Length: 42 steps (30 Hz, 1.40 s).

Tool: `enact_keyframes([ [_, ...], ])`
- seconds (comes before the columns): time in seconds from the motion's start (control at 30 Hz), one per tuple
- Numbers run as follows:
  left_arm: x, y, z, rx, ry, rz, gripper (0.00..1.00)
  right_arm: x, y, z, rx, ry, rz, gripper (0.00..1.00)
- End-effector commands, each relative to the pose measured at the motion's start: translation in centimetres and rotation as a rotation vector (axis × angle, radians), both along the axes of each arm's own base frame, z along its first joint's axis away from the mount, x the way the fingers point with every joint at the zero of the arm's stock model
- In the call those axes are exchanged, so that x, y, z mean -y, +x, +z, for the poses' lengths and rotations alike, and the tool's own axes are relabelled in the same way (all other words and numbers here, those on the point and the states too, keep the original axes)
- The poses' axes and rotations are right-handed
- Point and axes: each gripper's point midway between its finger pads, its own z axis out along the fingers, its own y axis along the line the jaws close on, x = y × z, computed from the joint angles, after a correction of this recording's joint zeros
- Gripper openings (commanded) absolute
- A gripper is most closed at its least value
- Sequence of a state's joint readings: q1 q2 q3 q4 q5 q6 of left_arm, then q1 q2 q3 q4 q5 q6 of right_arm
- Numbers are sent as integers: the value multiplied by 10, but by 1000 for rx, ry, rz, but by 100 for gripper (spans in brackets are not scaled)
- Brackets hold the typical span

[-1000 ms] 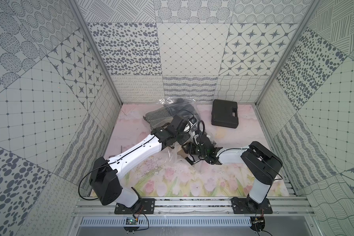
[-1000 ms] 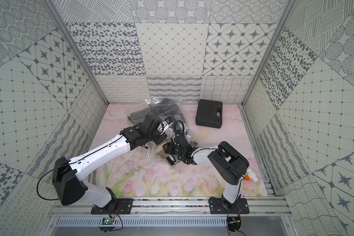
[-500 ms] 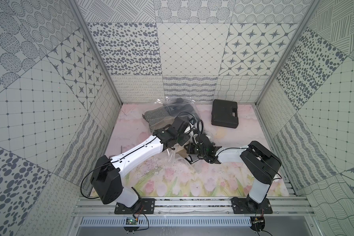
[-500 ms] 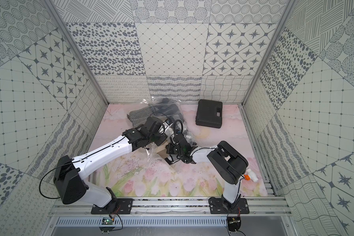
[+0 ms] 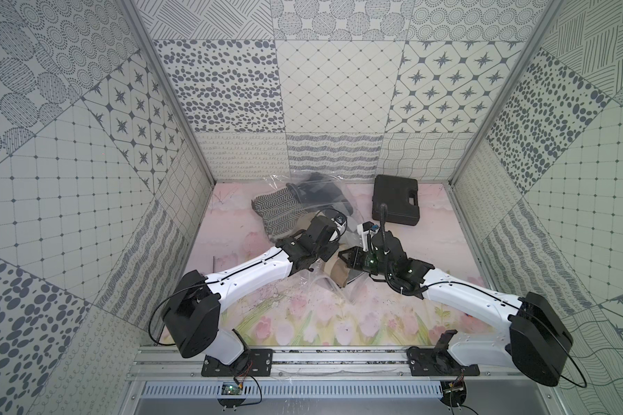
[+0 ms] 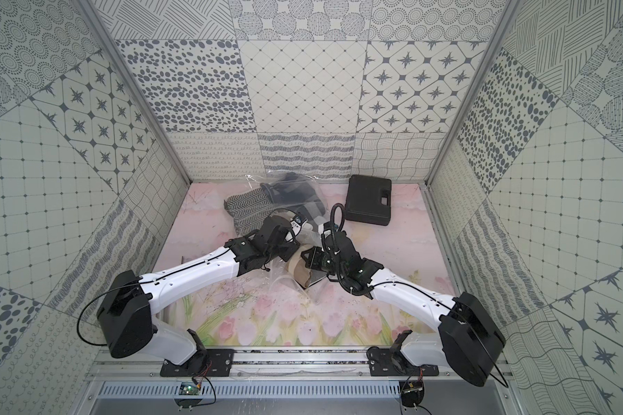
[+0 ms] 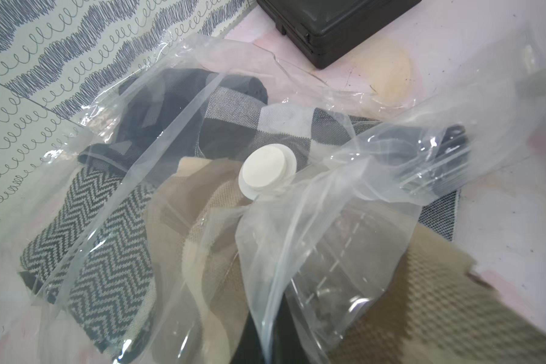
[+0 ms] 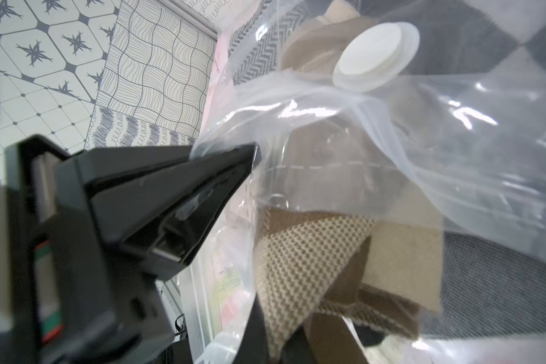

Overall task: Take the blanket out of the vacuum bag
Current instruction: Take out the blanket from the vacuum bag.

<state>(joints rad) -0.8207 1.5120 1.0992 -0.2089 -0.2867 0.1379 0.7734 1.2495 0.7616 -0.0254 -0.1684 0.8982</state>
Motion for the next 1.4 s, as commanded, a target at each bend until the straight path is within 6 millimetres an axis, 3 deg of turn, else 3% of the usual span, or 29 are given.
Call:
enact_keyframes([
  [0.0,8,13,8,56,-53,44,0,19,-14,37,11,-4,-32,0],
  [0.17,16,16,10,62,-65,29,0,80,-34,43,30,-140,-165,0],
  [0.27,20,18,8,58,-54,29,0,108,-35,64,108,-146,-248,0],
  [0.43,26,19,3,52,-37,15,0,121,-30,127,296,-102,-278,0],
  [0.67,29,17,-6,39,-15,-6,0,177,-30,241,656,-119,-485,0],
  [0.87,26,18,-7,45,-7,2,0,215,-40,288,792,-179,-618,0],
  [1.0,27,18,-11,39,0,-1,0,231,-42,304,862,-202,-696,0],
  [1.13,27,20,-11,45,11,-1,0,233,-31,307,890,-313,-731,0],
  [1.23,27,21,-10,48,11,0,0,232,-17,295,877,-386,-746,0],
  [1.3,27,22,-11,48,13,4,0,232,-5,280,845,-414,-753,0],
  [1.37,28,22,-12,47,16,3,0,245,12,257,763,-423,-782,0],
])
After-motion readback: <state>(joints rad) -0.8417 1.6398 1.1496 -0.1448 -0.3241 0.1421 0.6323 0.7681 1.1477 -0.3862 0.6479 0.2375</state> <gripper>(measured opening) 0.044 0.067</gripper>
